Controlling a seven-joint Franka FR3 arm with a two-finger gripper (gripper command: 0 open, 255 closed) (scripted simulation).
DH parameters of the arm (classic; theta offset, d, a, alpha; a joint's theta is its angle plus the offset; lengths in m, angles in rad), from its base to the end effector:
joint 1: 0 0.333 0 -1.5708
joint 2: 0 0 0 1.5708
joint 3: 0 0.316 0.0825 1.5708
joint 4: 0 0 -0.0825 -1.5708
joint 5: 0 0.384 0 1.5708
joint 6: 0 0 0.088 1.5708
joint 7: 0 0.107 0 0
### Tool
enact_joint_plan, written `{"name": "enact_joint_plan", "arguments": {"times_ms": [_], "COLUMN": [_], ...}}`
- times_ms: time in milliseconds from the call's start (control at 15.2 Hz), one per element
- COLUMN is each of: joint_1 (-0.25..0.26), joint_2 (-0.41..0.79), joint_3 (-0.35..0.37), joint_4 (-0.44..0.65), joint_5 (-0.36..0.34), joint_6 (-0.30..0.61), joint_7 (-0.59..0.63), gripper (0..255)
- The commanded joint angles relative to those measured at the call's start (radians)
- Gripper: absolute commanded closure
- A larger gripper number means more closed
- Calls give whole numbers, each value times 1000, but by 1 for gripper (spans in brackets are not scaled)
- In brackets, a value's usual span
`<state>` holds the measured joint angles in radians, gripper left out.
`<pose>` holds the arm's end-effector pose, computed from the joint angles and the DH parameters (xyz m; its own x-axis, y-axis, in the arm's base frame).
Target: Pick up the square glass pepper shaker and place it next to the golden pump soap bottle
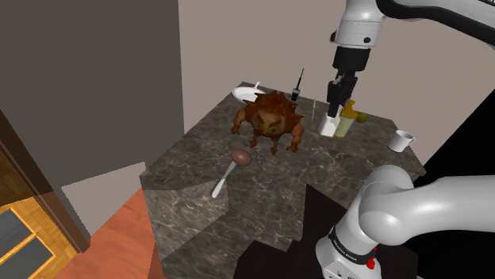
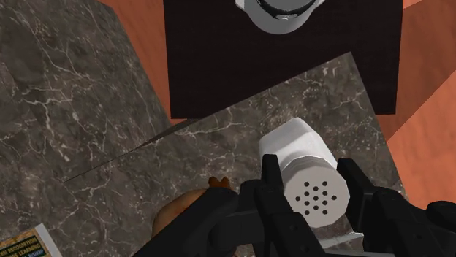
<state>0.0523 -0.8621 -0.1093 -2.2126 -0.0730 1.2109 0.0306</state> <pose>0.2429 -0.0402 0.6453 0.9877 -0.0633 -0.1431 -0.0650 -0.9979 -0.0073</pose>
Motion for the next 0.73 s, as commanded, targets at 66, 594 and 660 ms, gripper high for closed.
{"name": "enact_joint_plan", "arguments": {"times_ms": [66, 594, 660], "joint_1": [-9, -20, -20], "joint_2": [25, 134, 152], "joint_3": [-72, -264, -289], "joint_4": [16, 118, 135], "joint_5": [-64, -203, -217], "joint_6": [15, 55, 61], "joint_7": [-73, -267, -292], "gripper": [255, 255, 255]}}
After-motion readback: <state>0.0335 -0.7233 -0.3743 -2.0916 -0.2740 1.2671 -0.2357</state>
